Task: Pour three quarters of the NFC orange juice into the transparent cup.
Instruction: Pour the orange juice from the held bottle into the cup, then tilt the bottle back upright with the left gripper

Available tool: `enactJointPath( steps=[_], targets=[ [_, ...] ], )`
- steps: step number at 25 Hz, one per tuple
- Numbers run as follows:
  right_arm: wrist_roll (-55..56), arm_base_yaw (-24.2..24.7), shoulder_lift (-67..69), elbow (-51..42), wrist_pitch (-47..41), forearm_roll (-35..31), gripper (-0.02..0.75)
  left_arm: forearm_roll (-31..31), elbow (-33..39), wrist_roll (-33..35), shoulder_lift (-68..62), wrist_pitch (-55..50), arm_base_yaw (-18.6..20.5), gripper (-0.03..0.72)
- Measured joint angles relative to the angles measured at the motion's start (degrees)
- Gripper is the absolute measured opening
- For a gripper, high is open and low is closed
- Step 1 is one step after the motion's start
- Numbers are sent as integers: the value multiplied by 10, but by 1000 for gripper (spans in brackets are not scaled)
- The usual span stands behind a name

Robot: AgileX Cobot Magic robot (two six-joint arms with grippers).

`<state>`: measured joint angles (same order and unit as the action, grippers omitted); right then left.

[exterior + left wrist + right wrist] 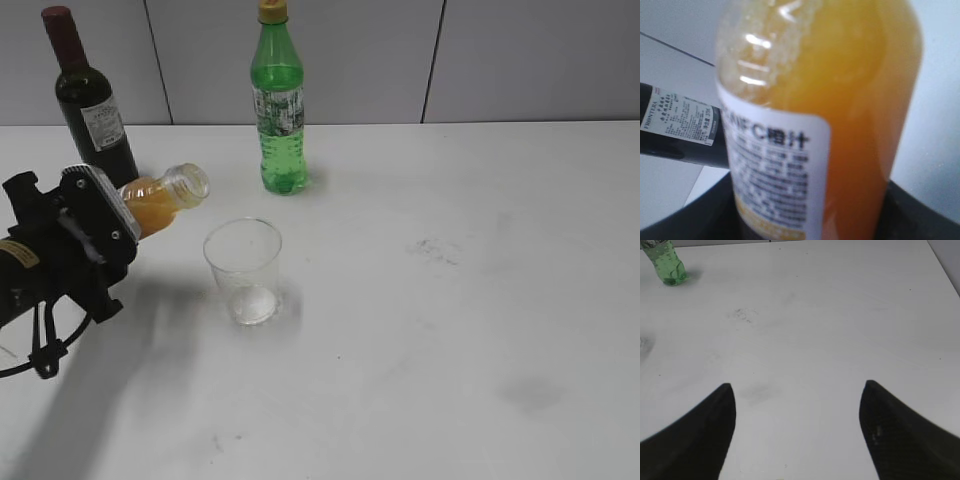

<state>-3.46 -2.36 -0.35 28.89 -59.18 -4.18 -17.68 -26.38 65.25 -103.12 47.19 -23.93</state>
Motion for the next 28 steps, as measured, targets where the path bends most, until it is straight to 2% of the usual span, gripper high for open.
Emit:
enactJointPath(
  steps=[9,14,28],
  targets=[
    [0,0,0,0,0,0,591,-1,0,41,0,15,-1,479],
    [0,0,0,0,0,0,591,-3,-1,51,0,28,-14,479],
    [0,0,0,0,0,0,591,-50,-22,148,1,24,-24,479]
  ],
)
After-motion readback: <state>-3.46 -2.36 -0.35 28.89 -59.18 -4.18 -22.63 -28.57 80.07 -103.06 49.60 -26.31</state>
